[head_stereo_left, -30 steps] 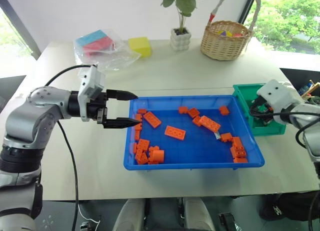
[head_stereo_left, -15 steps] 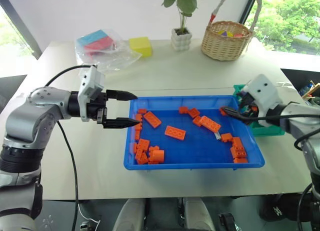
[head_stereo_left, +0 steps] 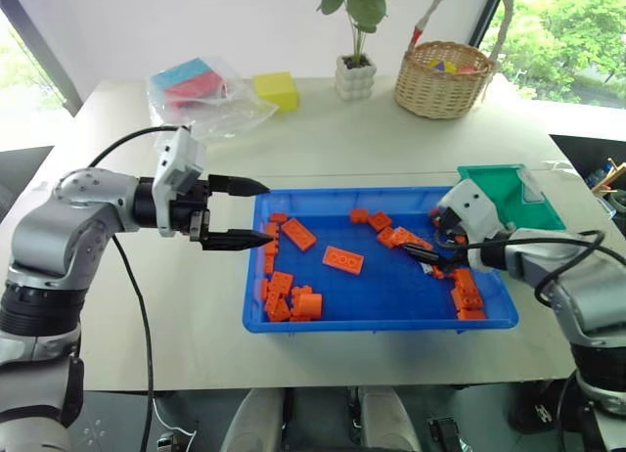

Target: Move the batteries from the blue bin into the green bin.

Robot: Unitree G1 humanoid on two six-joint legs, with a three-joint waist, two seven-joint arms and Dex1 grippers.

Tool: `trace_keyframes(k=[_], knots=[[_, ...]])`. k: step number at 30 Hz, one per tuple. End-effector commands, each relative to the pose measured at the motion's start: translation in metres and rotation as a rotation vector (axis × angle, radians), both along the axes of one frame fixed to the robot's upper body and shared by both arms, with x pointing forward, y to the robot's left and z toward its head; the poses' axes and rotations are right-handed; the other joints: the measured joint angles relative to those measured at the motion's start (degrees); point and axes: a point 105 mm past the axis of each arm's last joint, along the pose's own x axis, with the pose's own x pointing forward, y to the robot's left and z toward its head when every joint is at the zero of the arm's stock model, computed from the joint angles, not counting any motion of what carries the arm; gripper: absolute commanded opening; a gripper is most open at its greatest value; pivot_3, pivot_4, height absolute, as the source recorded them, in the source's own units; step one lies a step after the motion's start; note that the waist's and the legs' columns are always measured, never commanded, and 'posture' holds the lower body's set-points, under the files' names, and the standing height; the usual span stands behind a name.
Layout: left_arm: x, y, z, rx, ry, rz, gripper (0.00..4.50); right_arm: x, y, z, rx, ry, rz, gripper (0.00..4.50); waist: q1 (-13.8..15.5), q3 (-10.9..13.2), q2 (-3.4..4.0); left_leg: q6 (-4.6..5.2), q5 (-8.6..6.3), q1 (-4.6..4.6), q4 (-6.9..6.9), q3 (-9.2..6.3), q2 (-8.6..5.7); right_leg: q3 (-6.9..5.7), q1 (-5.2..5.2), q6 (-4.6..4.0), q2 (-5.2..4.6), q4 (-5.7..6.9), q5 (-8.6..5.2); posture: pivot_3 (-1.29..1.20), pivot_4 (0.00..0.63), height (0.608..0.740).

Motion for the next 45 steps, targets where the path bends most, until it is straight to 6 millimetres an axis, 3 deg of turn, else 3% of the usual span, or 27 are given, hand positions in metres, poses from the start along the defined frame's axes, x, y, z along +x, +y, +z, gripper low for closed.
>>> trace_keyframes(k=[1, 3, 6, 10, 15, 18, 20, 23, 25, 28, 32, 40, 45], knots=[[-0.002, 0.001, 0.01, 0.004, -0.05, 0.004, 4.5, 0.002, 0.002, -0.002, -0.029, -0.026, 0.024, 4.47, 0.01, 0.0, 0.0, 0.0, 0.0, 0.0, 0.0, 0.0, 0.0, 0.0, 0.0, 0.0, 0.0, 0.0, 0.0, 0.0, 0.15, 0.702], [-0.003, 0.001, 0.01, 0.004, -0.05, 0.006, 4.5, 0.003, 0.002, -0.007, -0.036, -0.024, 0.022, 4.47, 0.02, 0.0, 0.0, 0.0, 0.0, 0.0, 0.0, 0.0, 0.0, 0.0, 0.0, 0.0, 0.0, 0.0, 0.0, 0.0, 0.15, 0.702], [-0.003, 0.001, 0.01, 0.003, -0.051, 0.008, 4.5, 0.005, 0.002, -0.007, -0.031, -0.027, 0.021, 3.67, 0.03, 0.0, 0.0, 0.0, 0.0, 0.0, 0.0, 0.0, 0.0, 0.0, 0.0, 0.0, 0.0, 0.0, 0.0, 0.0, 0.15, 0.702], [-0.003, 0.002, 0.011, 0.003, -0.051, 0.01, 4.5, 0.007, 0.007, -0.001, -0.032, -0.054, 0.029, 1.57, -0.01, 0.0, 0.0, 0.0, 0.0, 0.0, 0.0, 0.0, 0.0, 0.0, 0.0, 0.0, 0.01, 0.0, 0.0, 0.0, 0.15, 0.702], [-0.002, 0.001, 0.011, 0.003, -0.053, 0.007, 4.5, 0.014, 0.029, 0.02, 0.002, -0.125, 0.068, 1.57, -0.33, 0.0, 0.0, 0.0, 0.0, 0.01, 0.0, -0.01, 0.01, 0.0, 0.0, 0.0, 0.03, 0.0, 0.0, 0.0, 0.15, 0.702], [-0.001, 0.0, 0.011, 0.003, -0.053, 0.004, 4.5, 0.019, 0.057, 0.035, 0.063, -0.166, 0.118, 1.57, -0.5, 0.0, 0.0, 0.0, 0.0, 0.01, -0.01, -0.03, 0.02, 0.0, -0.02, 0.0, 0.04, 0.01, 0.0, 0.0, 0.15, 0.702], [-0.001, -0.001, 0.011, 0.003, -0.054, 0.001, 4.5, 0.019, 0.075, 0.032, 0.093, -0.143, 0.145, 1.57, -0.53, 0.0, 0.0, 0.0, 0.0, 0.01, -0.02, -0.04, 0.01, -0.01, -0.02, 0.01, 0.05, 0.01, 0.0, 0.0, 0.15, 0.702], [0.0, -0.003, 0.012, 0.001, -0.058, -0.004, 4.5, 0.02, 0.088, 0.014, 0.053, -0.105, 0.164, 2.64, -0.52, -0.01, -0.02, 0.0, 0.0, 0.01, -0.03, -0.06, 0.0, -0.01, -0.02, 0.01, 0.05, 0.01, 0.0, 0.0, 0.15, 0.702], [0.0, -0.003, 0.013, 0.002, -0.06, -0.006, 4.5, 0.022, 0.082, 0.012, 0.0, -0.117, 0.144, 3.53, -0.31, -0.01, -0.02, -0.01, 0.0, 0.0, -0.02, -0.06, -0.03, -0.01, -0.02, 0.01, 0.04, 0.02, 0.01, 0.0, 0.15, 0.702], [-0.001, -0.002, 0.013, 0.004, -0.06, -0.006, 4.5, 0.021, 0.064, 0.02, -0.042, -0.136, 0.091, 3.53, 0.01, -0.01, -0.02, 0.0, 0.0, -0.01, 0.02, -0.04, -0.08, 0.0, -0.02, 0.02, 0.0, 0.01, 0.01, 0.0, 0.15, 0.702], [-0.003, 0.001, 0.01, 0.009, -0.053, -0.002, 4.5, 0.002, 0.044, 0.024, -0.07, -0.122, 0.006, 3.53, 0.1, -0.01, -0.02, 0.0, 0.0, -0.01, -0.02, -0.06, -0.04, -0.01, -0.02, 0.02, 0.04, 0.02, 0.01, 0.0, 0.15, 0.702], [-0.003, -0.002, 0.007, 0.008, -0.044, -0.015, 4.5, -0.03, 0.02, -0.007, -0.08, 0.008, -0.171, 3.53, -0.09, -0.01, -0.02, 0.0, 0.0, -0.01, -0.01, -0.07, -0.01, -0.01, -0.03, 0.01, 0.04, 0.02, 0.01, 0.0, 0.15, 0.702], [0.0, -0.003, 0.009, 0.01, -0.048, -0.025, 4.5, -0.03, 0.012, -0.018, -0.07, 0.024, -0.241, 3.53, 0.07, -0.01, -0.02, 0.01, 0.0, -0.01, 0.0, -0.05, -0.02, -0.01, -0.03, 0.01, 0.03, 0.01, 0.01, 0.0, 0.15, 0.702]])
